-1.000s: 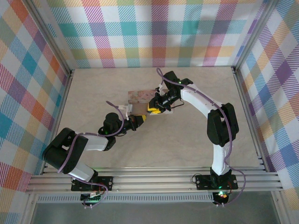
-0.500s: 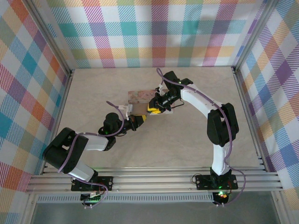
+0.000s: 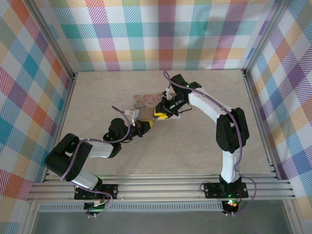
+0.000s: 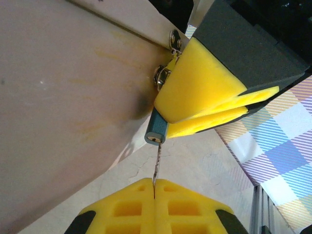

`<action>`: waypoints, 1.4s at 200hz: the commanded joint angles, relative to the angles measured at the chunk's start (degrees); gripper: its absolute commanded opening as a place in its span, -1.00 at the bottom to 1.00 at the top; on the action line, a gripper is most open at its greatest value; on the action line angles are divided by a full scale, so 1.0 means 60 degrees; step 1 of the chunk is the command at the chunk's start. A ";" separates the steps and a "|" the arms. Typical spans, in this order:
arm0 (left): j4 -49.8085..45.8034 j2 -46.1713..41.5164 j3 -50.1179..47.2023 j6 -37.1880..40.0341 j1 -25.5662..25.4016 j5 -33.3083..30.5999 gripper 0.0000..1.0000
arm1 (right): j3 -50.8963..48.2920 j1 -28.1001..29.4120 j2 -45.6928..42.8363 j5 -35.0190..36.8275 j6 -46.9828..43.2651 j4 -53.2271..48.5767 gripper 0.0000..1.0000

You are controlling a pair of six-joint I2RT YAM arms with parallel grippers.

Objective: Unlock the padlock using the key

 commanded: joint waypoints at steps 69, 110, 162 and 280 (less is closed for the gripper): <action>0.0634 0.0000 -0.0109 0.0358 -0.0204 -0.0373 -1.00 | 0.0098 -0.0048 -0.0324 -0.0698 0.0059 -0.0112 -1.00; 0.0645 -0.0089 -0.0429 0.0418 -0.0189 -0.0671 -1.00 | 0.0164 -0.0063 -0.0298 -0.0748 0.0099 -0.0140 -1.00; 0.0866 -0.0132 -0.0494 0.0362 -0.0182 -0.0740 -1.00 | 0.0129 -0.0061 -0.0299 -0.0774 0.0082 -0.0182 -1.00; 0.1042 0.0015 -0.0059 0.0249 -0.0189 -0.0476 -1.00 | 0.0093 -0.0059 -0.0298 -0.0813 0.0078 -0.0178 -1.00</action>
